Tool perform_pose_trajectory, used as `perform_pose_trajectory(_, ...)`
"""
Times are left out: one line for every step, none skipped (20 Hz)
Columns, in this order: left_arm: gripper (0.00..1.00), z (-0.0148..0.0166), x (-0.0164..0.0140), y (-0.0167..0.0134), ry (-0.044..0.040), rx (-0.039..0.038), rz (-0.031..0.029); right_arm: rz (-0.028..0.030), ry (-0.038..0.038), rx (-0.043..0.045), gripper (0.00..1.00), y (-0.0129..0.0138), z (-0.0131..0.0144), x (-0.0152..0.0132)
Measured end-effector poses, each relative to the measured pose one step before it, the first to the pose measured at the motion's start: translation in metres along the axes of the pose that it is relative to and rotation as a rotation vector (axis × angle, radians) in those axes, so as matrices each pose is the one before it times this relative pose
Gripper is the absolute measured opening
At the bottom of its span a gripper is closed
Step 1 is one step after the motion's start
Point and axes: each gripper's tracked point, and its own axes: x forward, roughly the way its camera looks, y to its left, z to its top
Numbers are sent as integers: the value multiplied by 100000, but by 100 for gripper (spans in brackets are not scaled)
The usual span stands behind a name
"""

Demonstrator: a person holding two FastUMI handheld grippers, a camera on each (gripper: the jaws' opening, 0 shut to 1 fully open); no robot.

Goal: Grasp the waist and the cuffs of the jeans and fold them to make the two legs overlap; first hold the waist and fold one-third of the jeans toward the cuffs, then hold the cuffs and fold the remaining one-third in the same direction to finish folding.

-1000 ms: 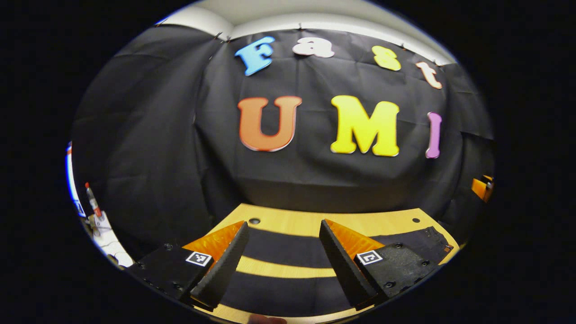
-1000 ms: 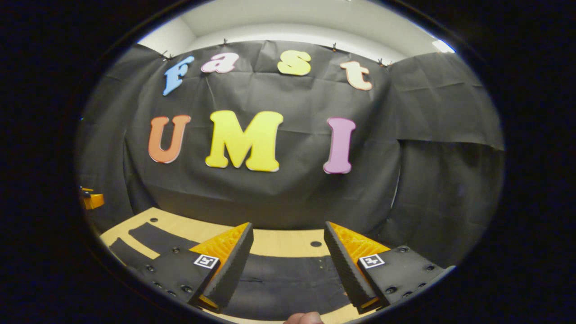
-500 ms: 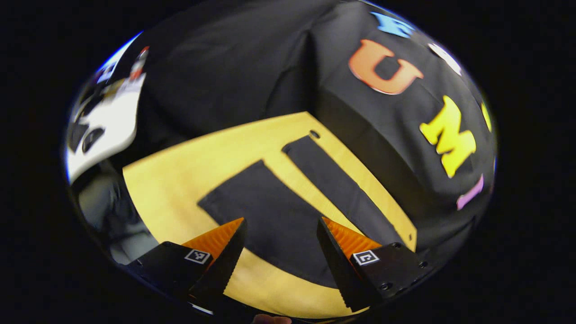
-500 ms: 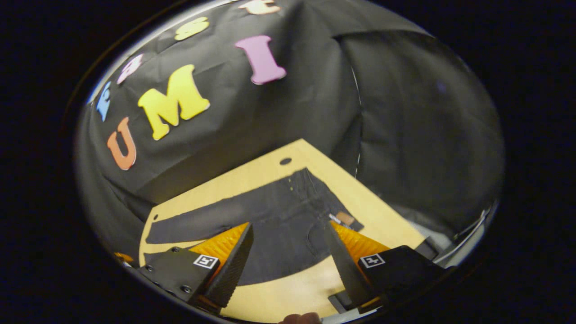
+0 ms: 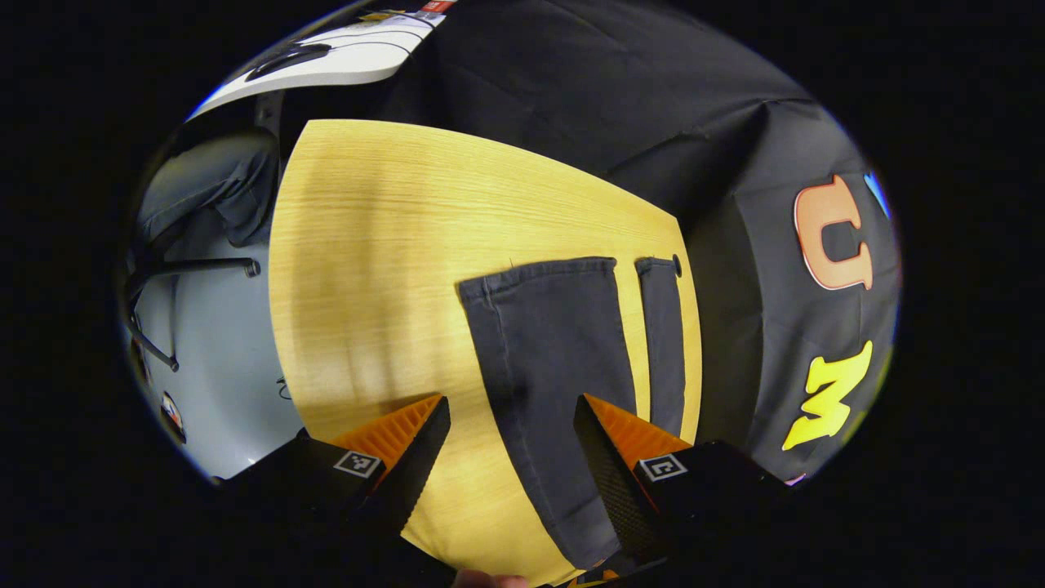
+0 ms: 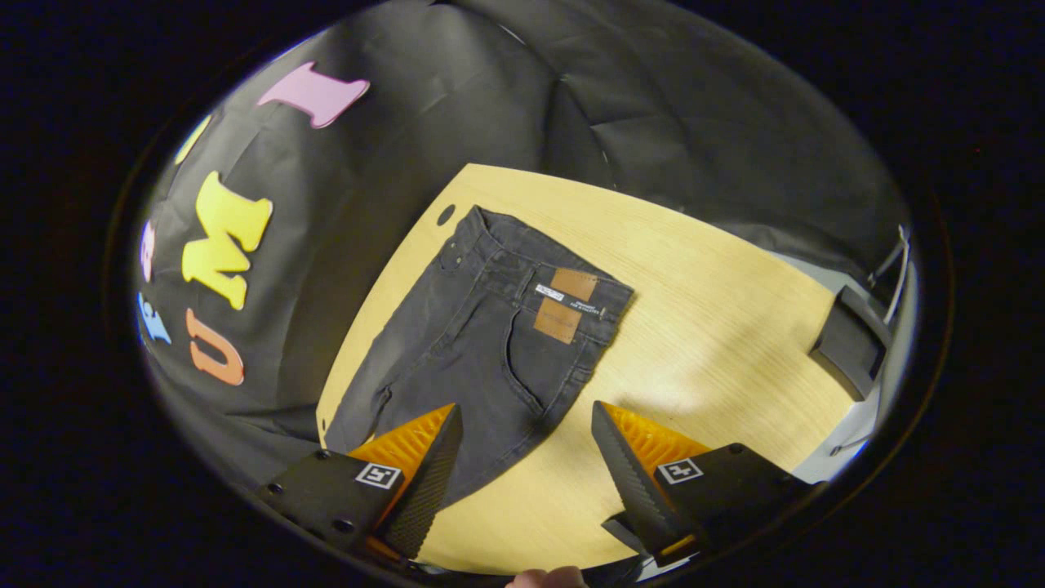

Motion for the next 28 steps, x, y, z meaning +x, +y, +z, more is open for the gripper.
perform_pose_trajectory(100,496,494,-250,-479,905,-564,-516,-231,2890,98,-274,255,577)
perform_pose_trajectory(98,442,467,-318,65,963,-317,-453,-73,2133,98,-57,387,668)
perform_pose_trajectory(98,350,444,-229,3,408,-187,-399,-122,1152,98,-154,315,694)
perform_pose_trajectory(98,294,304,-315,29,113,-141,-904,-33,863,98,-133,368,723)
perform_pose_trajectory(98,93,362,-272,195,76,-138,-747,-191,607,98,-50,388,584)
perform_pose_trajectory(98,44,197,-256,175,413,-288,563,-237,488,98,225,406,514)
perform_pose_trajectory(98,72,178,-120,-105,201,-234,-264,-333,514,98,101,219,278)
perform_pose_trajectory(98,85,161,-158,-192,-196,-255,-77,-499,531,95,109,229,192)
perform_pose_trajectory(98,128,141,-170,-301,-563,-519,181,-141,-28,95,-14,61,-39)
perform_pose_trajectory(98,97,152,-190,-220,-844,-546,300,-263,-33,92,22,36,103)
perform_pose_trajectory(98,106,192,-100,102,-847,-400,11,-228,918,95,81,72,2)
perform_pose_trajectory(100,61,172,-239,535,-513,-84,-114,-272,1824,95,66,180,62)
perform_pose_trajectory(98,48,178,-124,797,-381,132,-68,35,1976,95,19,-15,-19)
perform_pose_trajectory(98,91,87,-33,765,-196,188,592,-199,2346,92,202,278,-69)
perform_pose_trajectory(98,86,141,-98,676,-45,102,-393,-194,1332,96,-90,416,71)
perform_pose_trajectory(97,53,115,-176,507,-10,-57,-721,-228,1379,97,-39,333,319)
perform_pose_trajectory(96,44,371,61,394,176,1135,113,-158,1742,92,235,55,150)
perform_pose_trajectory(95,97,56,-289,103,327,-327,-913,265,611,91,-30,42,310)
perform_pose_trajectory(100,-96,302,-27,1114,844,575,-2710,209,-677,92,-493,6,244)
perform_pose_trajectory(100,-59,465,62,433,1042,1278,-2483,141,-929,82,-305,142,531)
perform_pose_trajectory(70,-30,292,303,1007,314,1932,-1391,187,-671,75,-3,58,426)
perform_pose_trajectory(63,304,254,-157,86,24,136,-1579,230,-465,63,77,68,508)
perform_pose_trajectory(62,3,124,-18,628,354,824,-2343,-73,-475,64,-126,-30,429)
perform_pose_trajectory(63,-4,129,36,292,514,339,-3895,-551,865,55,-478,265,387)
perform_pose_trajectory(49,36,155,314,1205,1052,1732,-116,-90,1659,28,-29,-3,113)
perform_pose_trajectory(36,44,289,260,317,403,1681,-564,255,1457,29,-110,93,1)
perform_pose_trajectory(29,-16,78,116,338,-664,959,-3285,630,-489,29,-993,178,-142)
perform_pose_trajectory(21,-90,201,-128,724,-439,446,73,-240,798,19,-159,371,-116)
